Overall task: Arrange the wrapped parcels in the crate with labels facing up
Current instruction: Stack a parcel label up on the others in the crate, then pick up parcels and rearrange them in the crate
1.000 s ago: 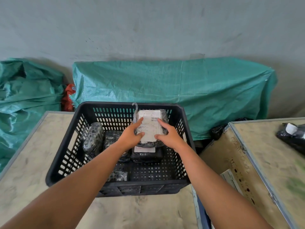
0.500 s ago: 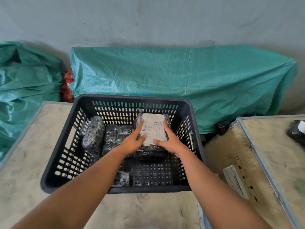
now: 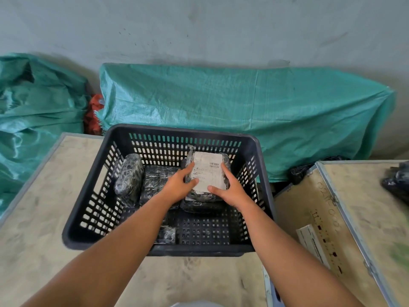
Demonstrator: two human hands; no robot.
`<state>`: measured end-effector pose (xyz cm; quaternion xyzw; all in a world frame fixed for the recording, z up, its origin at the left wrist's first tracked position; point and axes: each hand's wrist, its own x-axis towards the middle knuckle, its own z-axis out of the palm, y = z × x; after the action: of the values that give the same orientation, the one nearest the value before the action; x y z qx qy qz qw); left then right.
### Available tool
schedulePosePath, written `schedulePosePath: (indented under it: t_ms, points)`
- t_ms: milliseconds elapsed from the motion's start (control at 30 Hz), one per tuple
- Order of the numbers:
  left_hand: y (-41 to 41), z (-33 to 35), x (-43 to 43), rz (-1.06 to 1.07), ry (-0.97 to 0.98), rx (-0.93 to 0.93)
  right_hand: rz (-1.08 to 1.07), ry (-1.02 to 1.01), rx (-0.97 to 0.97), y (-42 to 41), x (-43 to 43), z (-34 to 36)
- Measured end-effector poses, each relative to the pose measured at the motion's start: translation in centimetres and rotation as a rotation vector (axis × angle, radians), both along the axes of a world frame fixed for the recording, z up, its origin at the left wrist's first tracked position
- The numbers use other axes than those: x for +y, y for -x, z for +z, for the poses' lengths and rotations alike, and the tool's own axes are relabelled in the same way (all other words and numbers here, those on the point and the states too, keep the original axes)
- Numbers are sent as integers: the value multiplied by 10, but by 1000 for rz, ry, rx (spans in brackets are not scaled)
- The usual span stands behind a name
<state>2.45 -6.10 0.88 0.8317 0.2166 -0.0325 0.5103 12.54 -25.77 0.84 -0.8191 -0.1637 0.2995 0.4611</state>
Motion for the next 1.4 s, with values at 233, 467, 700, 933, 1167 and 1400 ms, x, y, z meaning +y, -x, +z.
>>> schedulePosePath:
  t_ms: [233,467,700,933,1167,1400]
  points:
    - [45,67,28,176,110,-96,-61,128,-287,17,-5,21]
    - [135,111,105,321,-276,-349,102,-90,-682,44,51,51]
    - [181,75,142,356,-382,-94,406,-4,-512,75,148,24]
    - [184,59,136,483,-102,-145,638,520,-394,76,181,-49]
    - [183,66,133,486,-84,-152,759,825,-631,94,182,-83]
    - [184,65,133,499,-12,-165,736,751,-516,85,190,-69]
